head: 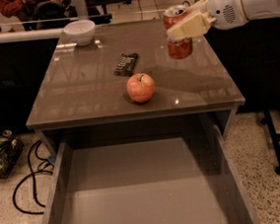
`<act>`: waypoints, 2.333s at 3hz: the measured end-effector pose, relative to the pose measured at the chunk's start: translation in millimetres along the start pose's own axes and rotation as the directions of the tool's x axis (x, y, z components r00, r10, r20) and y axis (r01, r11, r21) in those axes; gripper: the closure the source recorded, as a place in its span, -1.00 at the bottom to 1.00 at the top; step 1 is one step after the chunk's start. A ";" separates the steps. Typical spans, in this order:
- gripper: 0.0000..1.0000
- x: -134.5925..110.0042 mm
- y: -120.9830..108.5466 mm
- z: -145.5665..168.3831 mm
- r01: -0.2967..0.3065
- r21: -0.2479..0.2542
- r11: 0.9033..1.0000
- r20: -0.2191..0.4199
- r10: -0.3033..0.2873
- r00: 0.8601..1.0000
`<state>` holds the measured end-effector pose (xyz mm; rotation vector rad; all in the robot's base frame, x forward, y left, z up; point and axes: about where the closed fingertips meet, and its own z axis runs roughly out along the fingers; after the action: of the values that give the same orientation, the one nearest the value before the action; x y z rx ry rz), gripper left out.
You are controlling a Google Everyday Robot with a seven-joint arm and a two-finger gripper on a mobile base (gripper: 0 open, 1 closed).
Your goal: Pick coke can from top drawer and place on counter
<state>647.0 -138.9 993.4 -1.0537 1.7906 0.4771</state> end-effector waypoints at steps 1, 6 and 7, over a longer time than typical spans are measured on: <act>1.00 18.4 -53.2 0.6 -0.071 0.059 0.996 0.007 0.070 0.998; 1.00 96.5 -111.7 79.6 -0.144 0.034 0.989 0.142 0.138 0.980; 0.62 95.4 -110.2 82.4 -0.143 0.029 0.989 0.142 0.138 0.980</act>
Offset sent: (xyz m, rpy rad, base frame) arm 0.1079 -0.0968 -0.0376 0.1162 -0.0086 -0.1836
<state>767.6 -183.7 886.2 -0.8494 1.7495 0.5859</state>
